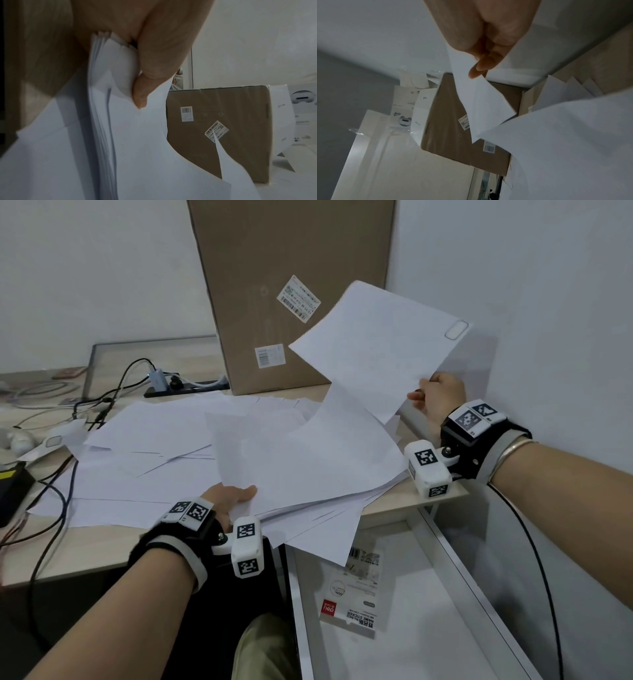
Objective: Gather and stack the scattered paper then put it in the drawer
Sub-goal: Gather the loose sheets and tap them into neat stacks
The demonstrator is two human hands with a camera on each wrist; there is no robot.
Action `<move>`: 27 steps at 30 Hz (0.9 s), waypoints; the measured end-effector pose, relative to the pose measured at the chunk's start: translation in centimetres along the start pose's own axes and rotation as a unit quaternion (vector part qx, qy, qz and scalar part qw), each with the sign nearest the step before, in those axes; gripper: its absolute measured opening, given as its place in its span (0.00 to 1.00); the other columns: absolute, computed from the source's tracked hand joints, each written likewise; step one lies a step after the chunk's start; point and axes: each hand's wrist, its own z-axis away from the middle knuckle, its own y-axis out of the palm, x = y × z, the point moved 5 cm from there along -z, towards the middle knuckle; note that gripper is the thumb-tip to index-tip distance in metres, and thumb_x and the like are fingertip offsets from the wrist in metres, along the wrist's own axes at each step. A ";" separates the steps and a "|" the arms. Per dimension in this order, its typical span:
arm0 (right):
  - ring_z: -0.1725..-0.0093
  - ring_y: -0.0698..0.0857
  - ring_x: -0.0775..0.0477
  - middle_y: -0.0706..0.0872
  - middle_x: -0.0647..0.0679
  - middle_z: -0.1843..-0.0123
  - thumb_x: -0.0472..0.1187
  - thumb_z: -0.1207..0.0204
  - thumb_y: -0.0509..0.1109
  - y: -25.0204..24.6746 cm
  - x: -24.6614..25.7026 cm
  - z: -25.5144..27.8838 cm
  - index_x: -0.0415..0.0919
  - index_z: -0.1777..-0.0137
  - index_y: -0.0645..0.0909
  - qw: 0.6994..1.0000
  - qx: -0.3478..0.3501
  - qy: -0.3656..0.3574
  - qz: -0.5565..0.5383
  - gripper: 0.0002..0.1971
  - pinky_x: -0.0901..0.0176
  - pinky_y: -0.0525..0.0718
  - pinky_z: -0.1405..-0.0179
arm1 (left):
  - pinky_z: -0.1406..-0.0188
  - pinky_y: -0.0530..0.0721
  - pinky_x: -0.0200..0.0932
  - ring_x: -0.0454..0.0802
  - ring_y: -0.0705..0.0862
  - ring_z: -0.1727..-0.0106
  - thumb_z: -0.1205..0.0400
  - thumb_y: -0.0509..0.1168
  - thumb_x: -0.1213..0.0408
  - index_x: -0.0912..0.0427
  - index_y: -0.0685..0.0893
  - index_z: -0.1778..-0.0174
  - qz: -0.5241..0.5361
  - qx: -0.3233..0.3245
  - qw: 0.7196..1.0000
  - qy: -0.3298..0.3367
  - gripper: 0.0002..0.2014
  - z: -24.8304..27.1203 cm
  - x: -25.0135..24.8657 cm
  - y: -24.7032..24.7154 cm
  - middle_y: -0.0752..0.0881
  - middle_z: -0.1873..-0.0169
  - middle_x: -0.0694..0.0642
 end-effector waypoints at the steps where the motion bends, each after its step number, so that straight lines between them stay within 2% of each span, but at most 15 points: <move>1: 0.83 0.81 0.61 0.79 0.44 0.72 0.29 0.19 0.57 -0.1 0.1 -0.1 0.40 0.67 0.71 1.000 0.001 0.003 -0.003 0.15 0.69 0.78 0.83 | 0.35 0.78 0.67 0.65 0.83 0.37 0.23 0.73 0.63 0.65 0.77 0.32 -0.006 -0.004 1.000 -0.002 0.24 1.3 -0.2 0.3 0.85 0.39 0.65; 5: 0.82 0.80 0.61 0.78 0.45 0.71 0.29 0.20 0.58 -0.9 0.9 -0.3 0.41 0.66 0.71 0.999 -0.020 -0.003 -0.039 0.14 0.69 0.78 0.80 | 0.35 0.79 0.63 0.63 0.84 0.41 0.19 0.69 0.66 0.67 0.75 0.32 0.011 -0.002 1.000 0.015 0.21 3.6 -0.8 1.2 0.84 0.38 0.66; 7: 0.81 0.80 0.60 0.77 0.45 0.71 0.29 0.20 0.57 -1.0 1.6 -0.2 0.41 0.67 0.71 0.998 -0.026 -0.007 -0.059 0.14 0.69 0.78 0.79 | 0.42 0.80 0.57 0.60 0.84 0.49 0.18 0.66 0.68 0.68 0.75 0.33 0.006 -0.002 1.000 0.024 0.18 3.6 -0.9 1.5 0.83 0.39 0.66; 9: 0.78 0.80 0.57 0.77 0.46 0.72 0.28 0.20 0.57 -0.8 2.0 -0.2 0.41 0.67 0.71 0.998 -0.017 -0.008 -0.057 0.14 0.68 0.77 0.79 | 0.52 0.80 0.55 0.58 0.83 0.54 0.17 0.66 0.68 0.68 0.75 0.32 0.001 0.006 1.000 0.031 0.18 3.3 -0.7 1.6 0.85 0.44 0.65; 11: 0.77 0.79 0.55 0.76 0.45 0.72 0.28 0.20 0.57 -0.2 1.9 0.0 0.41 0.68 0.71 1.000 0.016 -0.003 -0.021 0.15 0.66 0.74 0.80 | 0.57 0.82 0.54 0.58 0.83 0.55 0.18 0.66 0.68 0.69 0.75 0.32 0.003 0.004 0.999 0.033 0.19 3.0 -0.6 1.5 0.85 0.50 0.64; 13: 0.78 0.76 0.53 0.75 0.43 0.73 0.28 0.20 0.58 0.2 1.0 0.3 0.41 0.69 0.70 0.997 0.060 0.008 0.049 0.16 0.64 0.69 0.81 | 0.56 0.82 0.55 0.59 0.83 0.55 0.18 0.67 0.67 0.69 0.75 0.32 0.000 0.010 1.000 0.029 0.20 3.0 -0.5 1.4 0.85 0.50 0.64; 14: 0.80 0.75 0.53 0.74 0.42 0.73 0.27 0.20 0.58 0.3 0.4 0.5 0.41 0.70 0.68 0.993 0.080 0.014 0.088 0.17 0.65 0.67 0.83 | 0.58 0.82 0.55 0.59 0.83 0.56 0.18 0.67 0.67 0.69 0.75 0.33 0.000 0.012 1.000 0.027 0.19 3.0 -0.5 1.4 0.85 0.52 0.63; 16: 0.87 0.72 0.56 0.74 0.40 0.73 0.27 0.19 0.57 0.3 -1.2 1.0 0.40 0.70 0.66 0.978 0.125 0.029 0.167 0.18 0.72 0.63 0.88 | 0.64 0.80 0.53 0.58 0.82 0.59 0.18 0.67 0.66 0.67 0.74 0.35 0.002 0.008 1.000 0.022 0.17 2.9 -0.6 1.4 0.84 0.56 0.62; 17: 0.88 0.72 0.56 0.74 0.40 0.73 0.27 0.19 0.57 0.2 -2.2 1.2 0.40 0.70 0.67 0.967 0.148 0.037 0.206 0.17 0.73 0.62 0.89 | 0.64 0.80 0.53 0.58 0.82 0.59 0.18 0.68 0.65 0.67 0.74 0.34 -0.004 0.008 1.000 0.021 0.19 3.0 -0.6 1.3 0.83 0.56 0.62; 18: 0.85 0.73 0.55 0.74 0.41 0.73 0.28 0.19 0.57 0.1 -3.2 1.4 0.39 0.69 0.69 0.955 0.166 0.043 0.243 0.16 0.72 0.64 0.89 | 0.61 0.82 0.53 0.59 0.82 0.59 0.19 0.69 0.64 0.68 0.74 0.33 -0.009 0.009 1.000 0.024 0.21 3.1 -0.7 1.2 0.84 0.56 0.63; 21: 0.74 0.73 0.47 0.76 0.41 0.71 0.30 0.19 0.57 -0.6 -5.5 1.4 0.35 0.59 0.76 0.921 0.192 0.040 0.336 0.09 0.62 0.68 0.78 | 0.47 0.82 0.56 0.60 0.83 0.53 0.21 0.71 0.60 0.70 0.76 0.34 -0.020 0.012 1.000 0.021 0.24 2.8 -0.6 1.0 0.85 0.51 0.65; 23: 0.74 0.72 0.45 0.76 0.42 0.72 0.30 0.19 0.56 -1.0 -6.3 1.4 0.35 0.56 0.76 0.902 0.208 0.033 0.376 0.08 0.61 0.66 0.77 | 0.55 0.86 0.51 0.60 0.83 0.55 0.19 0.68 0.59 0.70 0.78 0.41 -0.007 -0.004 1.000 0.026 0.18 2.6 -0.6 0.8 0.87 0.57 0.64; 24: 0.74 0.71 0.45 0.76 0.42 0.72 0.30 0.20 0.56 -1.0 -6.5 1.4 0.35 0.55 0.76 0.894 0.218 0.030 0.390 0.08 0.61 0.66 0.77 | 0.57 0.87 0.49 0.60 0.83 0.56 0.18 0.66 0.55 0.71 0.79 0.42 -0.009 -0.013 1.000 0.027 0.20 2.5 -0.7 0.8 0.86 0.60 0.63; 26: 0.74 0.71 0.45 0.75 0.43 0.73 0.29 0.20 0.56 -0.8 -6.7 1.6 0.35 0.55 0.77 0.885 0.233 0.025 0.403 0.08 0.60 0.66 0.78 | 0.54 0.80 0.46 0.57 0.80 0.60 0.17 0.62 0.45 0.71 0.79 0.45 -0.055 -0.043 0.997 0.038 0.26 2.5 -1.0 0.8 0.81 0.60 0.61; 27: 0.74 0.71 0.45 0.75 0.43 0.73 0.29 0.20 0.57 -0.4 -6.7 1.9 0.35 0.55 0.77 0.881 0.240 0.023 0.407 0.08 0.60 0.65 0.78 | 0.56 0.76 0.44 0.55 0.77 0.63 0.17 0.59 0.43 0.68 0.78 0.52 -0.070 -0.052 0.995 0.053 0.26 3.0 -1.1 0.8 0.79 0.62 0.59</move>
